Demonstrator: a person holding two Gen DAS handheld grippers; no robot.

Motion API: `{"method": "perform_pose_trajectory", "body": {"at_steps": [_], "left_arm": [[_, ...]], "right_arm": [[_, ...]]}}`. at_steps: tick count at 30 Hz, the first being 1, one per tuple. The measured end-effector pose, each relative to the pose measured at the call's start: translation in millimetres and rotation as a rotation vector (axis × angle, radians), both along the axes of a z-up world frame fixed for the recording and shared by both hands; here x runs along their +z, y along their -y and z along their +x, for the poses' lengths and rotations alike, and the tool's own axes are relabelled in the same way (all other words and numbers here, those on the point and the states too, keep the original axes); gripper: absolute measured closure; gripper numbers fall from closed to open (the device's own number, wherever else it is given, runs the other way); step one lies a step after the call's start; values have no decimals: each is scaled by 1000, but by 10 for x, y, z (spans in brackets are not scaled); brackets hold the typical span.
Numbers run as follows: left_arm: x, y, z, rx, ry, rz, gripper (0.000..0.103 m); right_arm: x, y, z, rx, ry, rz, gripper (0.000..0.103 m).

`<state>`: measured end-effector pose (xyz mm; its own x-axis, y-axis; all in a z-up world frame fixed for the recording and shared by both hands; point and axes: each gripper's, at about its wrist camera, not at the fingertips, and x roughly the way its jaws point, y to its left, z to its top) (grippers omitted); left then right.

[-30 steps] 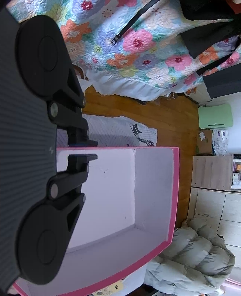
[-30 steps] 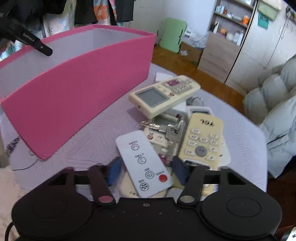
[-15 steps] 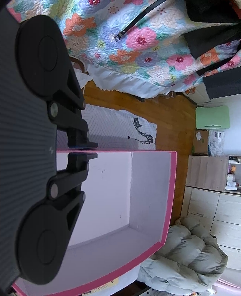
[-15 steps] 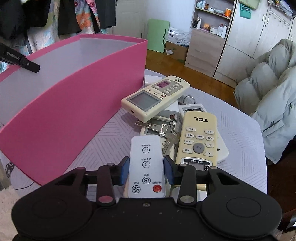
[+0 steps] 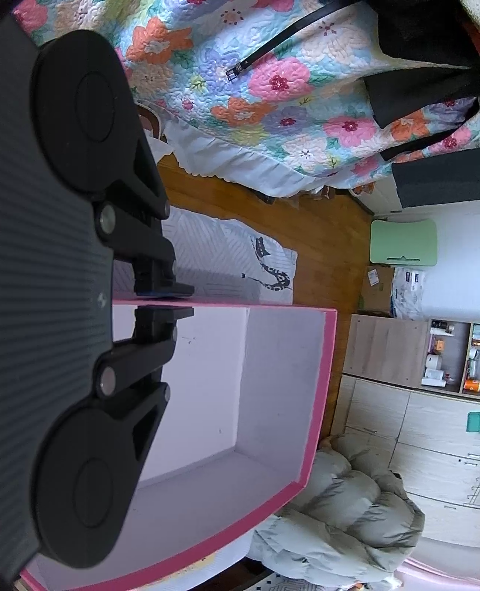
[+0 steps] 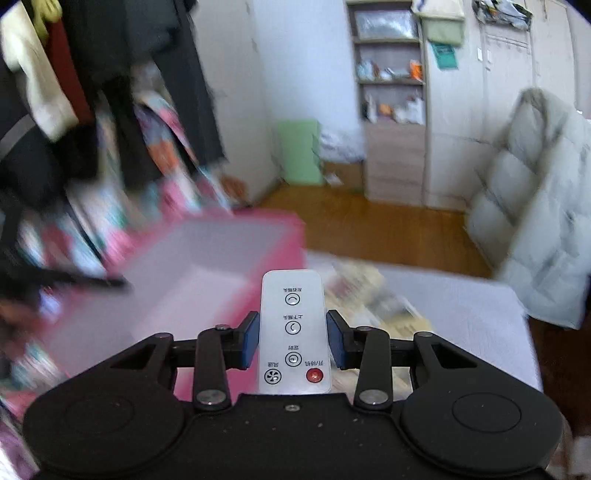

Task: Organize rigid objects
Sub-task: 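Carry the white remote into the pink box and open the right gripper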

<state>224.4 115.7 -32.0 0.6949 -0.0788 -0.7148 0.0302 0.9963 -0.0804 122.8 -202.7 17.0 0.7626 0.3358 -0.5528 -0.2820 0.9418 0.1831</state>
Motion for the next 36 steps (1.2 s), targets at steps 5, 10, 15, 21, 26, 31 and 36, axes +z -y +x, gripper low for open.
{"method": "perform_pose_trajectory", "body": {"at_steps": [5,10,15,21,26,31,36], "left_arm": [[-2,-4,13,0,-2,0,100],[1,1,10,3,1,-11,100],[4,15,4,0,2,-7,100],[10,10,0,-4,3,3,100],[-1,26,9,-16,-5,35,100],[-11,114,40,-42,-27,113,100],[-13,179,45,-54,-32,171,100]], "right_arm": [[333,-451,335,114,-63,163,59],[207,-959,952,167,-238,206,59],[-276,-1324,1435,96,-438,219,59],[-838,-1527,1808,-10,-635,284,59],[-1104,-1654,1896,-72,-700,305,59],[-1134,-1569,1888,-76,-711,448,37],[-598,-1292,1605,-55,-555,371,37]]}}
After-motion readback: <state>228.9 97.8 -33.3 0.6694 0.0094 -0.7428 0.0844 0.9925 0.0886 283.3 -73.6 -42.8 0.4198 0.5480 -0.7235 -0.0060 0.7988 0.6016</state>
